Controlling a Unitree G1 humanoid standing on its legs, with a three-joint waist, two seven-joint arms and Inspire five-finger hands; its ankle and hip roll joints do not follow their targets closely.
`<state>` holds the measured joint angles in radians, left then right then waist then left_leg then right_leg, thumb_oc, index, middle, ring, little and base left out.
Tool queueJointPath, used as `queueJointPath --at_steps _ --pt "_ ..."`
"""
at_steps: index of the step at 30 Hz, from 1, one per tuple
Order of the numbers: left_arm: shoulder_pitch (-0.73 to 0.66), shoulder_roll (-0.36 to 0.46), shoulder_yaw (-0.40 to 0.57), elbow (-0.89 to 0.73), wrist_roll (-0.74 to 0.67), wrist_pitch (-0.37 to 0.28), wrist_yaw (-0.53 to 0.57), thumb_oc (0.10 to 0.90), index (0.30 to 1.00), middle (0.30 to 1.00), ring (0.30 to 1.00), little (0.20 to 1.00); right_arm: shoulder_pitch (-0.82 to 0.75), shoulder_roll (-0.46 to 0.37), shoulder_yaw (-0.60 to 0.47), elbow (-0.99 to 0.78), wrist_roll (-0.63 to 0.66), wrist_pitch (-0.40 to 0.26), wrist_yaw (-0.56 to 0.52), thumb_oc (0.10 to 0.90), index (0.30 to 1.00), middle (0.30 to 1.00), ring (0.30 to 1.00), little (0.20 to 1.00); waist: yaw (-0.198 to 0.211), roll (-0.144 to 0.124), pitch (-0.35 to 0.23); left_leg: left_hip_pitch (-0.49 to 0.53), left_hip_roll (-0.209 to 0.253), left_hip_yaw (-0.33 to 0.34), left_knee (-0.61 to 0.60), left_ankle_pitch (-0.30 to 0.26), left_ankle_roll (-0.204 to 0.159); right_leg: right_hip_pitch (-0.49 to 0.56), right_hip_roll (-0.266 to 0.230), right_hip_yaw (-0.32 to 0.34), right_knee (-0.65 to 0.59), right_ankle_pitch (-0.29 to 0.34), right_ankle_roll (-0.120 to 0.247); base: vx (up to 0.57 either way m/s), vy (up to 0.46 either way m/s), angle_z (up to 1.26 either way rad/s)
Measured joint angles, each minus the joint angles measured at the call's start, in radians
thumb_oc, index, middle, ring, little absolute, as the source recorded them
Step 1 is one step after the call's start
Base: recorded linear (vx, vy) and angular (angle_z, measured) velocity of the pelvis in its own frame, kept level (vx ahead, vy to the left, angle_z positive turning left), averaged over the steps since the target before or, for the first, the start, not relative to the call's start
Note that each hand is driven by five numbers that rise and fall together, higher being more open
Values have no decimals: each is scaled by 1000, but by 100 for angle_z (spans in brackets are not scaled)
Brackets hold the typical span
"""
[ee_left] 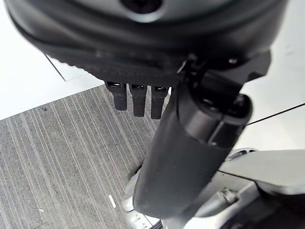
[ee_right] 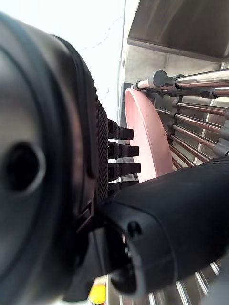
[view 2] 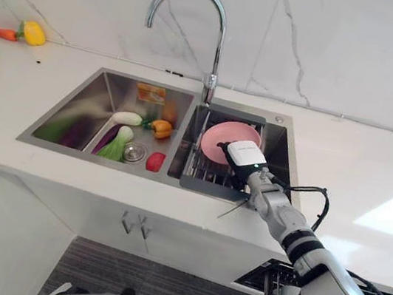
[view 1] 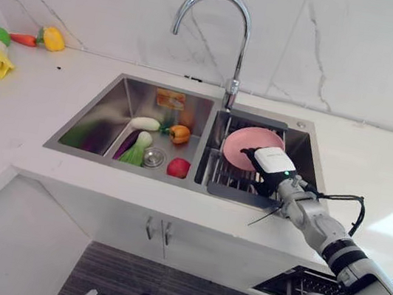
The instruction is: Place the dishes in the dishwasher.
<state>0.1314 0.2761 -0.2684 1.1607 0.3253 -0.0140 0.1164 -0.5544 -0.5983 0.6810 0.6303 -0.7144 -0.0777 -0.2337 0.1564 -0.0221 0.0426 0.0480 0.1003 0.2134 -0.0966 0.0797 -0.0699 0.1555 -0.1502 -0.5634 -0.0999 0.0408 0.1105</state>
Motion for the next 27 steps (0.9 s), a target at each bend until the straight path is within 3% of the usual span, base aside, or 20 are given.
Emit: queueJointPath --at_steps 9,10,11,12,27 --pt "6 0 -1 -1 0 0 6 800 900 900 900 900 -1 2 7 1 -32 7 -17 800 900 900 900 900 1 6 -1 -11 3 -7 0 5 -2 -4 4 -5 -3 0 -1 5 -1 1" --pt "6 0 -1 -2 0 0 6 800 900 900 900 900 -1 2 7 1 -33 8 -17 772 858 858 858 858 1 7 -2 -12 3 -8 0 5 -2 -4 4 -6 -3 -1 -1 10 -2 3" --pt "6 0 -1 -2 1 0 7 800 900 900 900 900 -1 2 7 2 -33 11 -17 420 331 331 331 331 2 10 -3 -13 4 -10 0 5 -2 -4 5 -7 -3 -1 -2 19 3 3" --pt "7 0 -1 -4 1 0 7 800 900 900 900 900 -1 2 8 5 -33 12 -17 400 300 300 300 300 2 12 -5 -14 4 -11 0 5 -2 -5 5 -9 -3 -1 -2 0 0 0" --pt "16 1 -30 -69 2 0 6 800 900 900 900 900 -26 9 11 42 -71 43 -60 400 300 300 300 300 12 33 -17 -26 8 -27 4 21 -3 -13 11 -26 1 1 -6 5 2 3"
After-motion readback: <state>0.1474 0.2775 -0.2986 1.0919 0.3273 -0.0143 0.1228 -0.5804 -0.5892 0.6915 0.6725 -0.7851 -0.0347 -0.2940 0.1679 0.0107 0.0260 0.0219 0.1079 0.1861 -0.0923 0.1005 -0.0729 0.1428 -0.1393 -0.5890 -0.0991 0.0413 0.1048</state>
